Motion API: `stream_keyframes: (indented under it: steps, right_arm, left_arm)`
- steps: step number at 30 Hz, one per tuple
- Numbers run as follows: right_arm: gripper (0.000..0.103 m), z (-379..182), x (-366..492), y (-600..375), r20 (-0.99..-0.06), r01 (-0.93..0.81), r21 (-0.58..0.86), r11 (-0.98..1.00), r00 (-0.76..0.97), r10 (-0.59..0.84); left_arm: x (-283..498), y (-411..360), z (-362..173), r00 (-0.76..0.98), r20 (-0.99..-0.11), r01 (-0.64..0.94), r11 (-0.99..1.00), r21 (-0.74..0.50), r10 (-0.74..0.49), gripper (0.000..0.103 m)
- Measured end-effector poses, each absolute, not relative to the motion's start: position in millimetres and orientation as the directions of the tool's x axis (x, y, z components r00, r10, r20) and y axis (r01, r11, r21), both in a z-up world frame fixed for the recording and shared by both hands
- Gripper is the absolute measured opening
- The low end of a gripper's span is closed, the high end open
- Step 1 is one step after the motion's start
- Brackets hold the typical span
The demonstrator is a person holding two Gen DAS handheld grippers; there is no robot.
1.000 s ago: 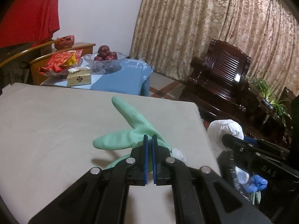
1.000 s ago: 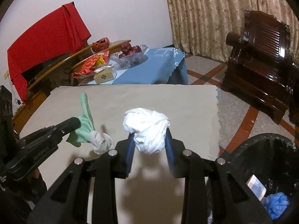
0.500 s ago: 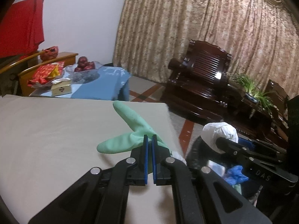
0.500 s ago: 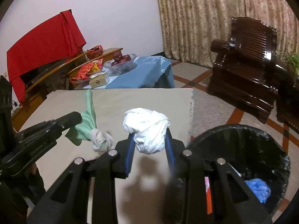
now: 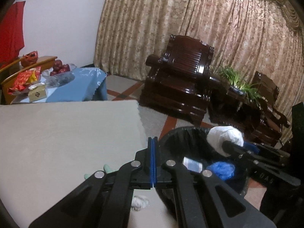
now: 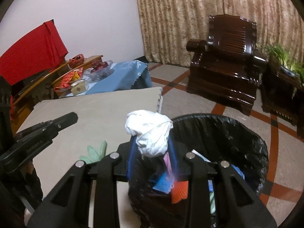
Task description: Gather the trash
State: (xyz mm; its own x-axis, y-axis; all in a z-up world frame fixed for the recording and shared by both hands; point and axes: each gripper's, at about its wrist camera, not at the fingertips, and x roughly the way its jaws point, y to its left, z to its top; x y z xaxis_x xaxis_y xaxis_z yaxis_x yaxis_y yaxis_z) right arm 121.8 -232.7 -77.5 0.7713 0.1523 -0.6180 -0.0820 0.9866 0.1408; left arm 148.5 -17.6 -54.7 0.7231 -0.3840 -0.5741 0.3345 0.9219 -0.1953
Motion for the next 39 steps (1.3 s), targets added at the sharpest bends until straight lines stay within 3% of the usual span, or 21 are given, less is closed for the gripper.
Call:
stream_keyframes:
  steps: [5, 7, 10, 15, 17, 31, 32, 34, 37, 39]
  right_arm:
    - [0.030, -94.2, 119.8, -226.7, -0.631, -0.102, 0.163, 0.981, 0.754, 0.183]
    - [0.030, -99.7, 118.5, -216.8, -0.633, -0.126, 0.163, 0.979, 0.747, 0.202]
    - [0.030, -108.2, 118.4, -202.4, -0.637, -0.162, 0.168, 0.973, 0.735, 0.232]
    - [0.029, -120.8, 125.9, -181.6, -0.651, -0.189, 0.162, 0.969, 0.717, 0.249]
    - [0.029, -126.5, 130.9, -176.0, -0.657, -0.196, 0.163, 0.967, 0.710, 0.254]
    - [0.029, -148.8, 154.7, -158.6, -0.697, -0.220, 0.158, 0.963, 0.666, 0.266]
    - [0.029, -150.2, 155.0, -157.9, -0.700, -0.220, 0.159, 0.962, 0.663, 0.267]
    - [0.030, -151.9, 155.1, -157.5, -0.702, -0.220, 0.160, 0.962, 0.660, 0.268]
    - [0.030, -152.1, 154.1, -156.8, -0.703, -0.220, 0.161, 0.962, 0.659, 0.268]
    - [0.030, -151.8, 154.3, -156.7, -0.702, -0.221, 0.160, 0.962, 0.660, 0.268]
  left_arm:
    - [143.5, 3.2, -79.3, 0.693, -0.627, 0.290, 0.933, -0.212, -0.358, 0.005]
    - [138.9, 17.6, -91.5, 0.689, -0.642, 0.261, 0.942, -0.213, -0.336, 0.028]
    - [130.8, 31.4, -111.5, 0.685, -0.664, 0.225, 0.954, -0.199, -0.300, 0.048]
    - [129.6, 40.2, -143.9, 0.661, -0.704, 0.181, 0.966, -0.186, -0.260, 0.077]
    - [133.0, 38.5, -153.7, 0.651, -0.720, 0.169, 0.971, -0.170, -0.239, 0.079]
    - [159.1, 35.7, -207.8, 0.536, -0.806, 0.153, 0.968, -0.199, -0.250, 0.080]
    - [159.0, 36.4, -207.6, 0.533, -0.806, 0.158, 0.966, -0.203, -0.257, 0.076]
    - [158.7, 37.6, -206.8, 0.525, -0.809, 0.160, 0.964, -0.212, -0.265, 0.053]
    - [156.8, 33.7, -204.2, 0.509, -0.804, 0.184, 0.951, -0.247, -0.307, 0.027]
    - [154.3, 26.9, -200.2, 0.516, -0.799, 0.202, 0.950, -0.237, -0.309, 0.021]
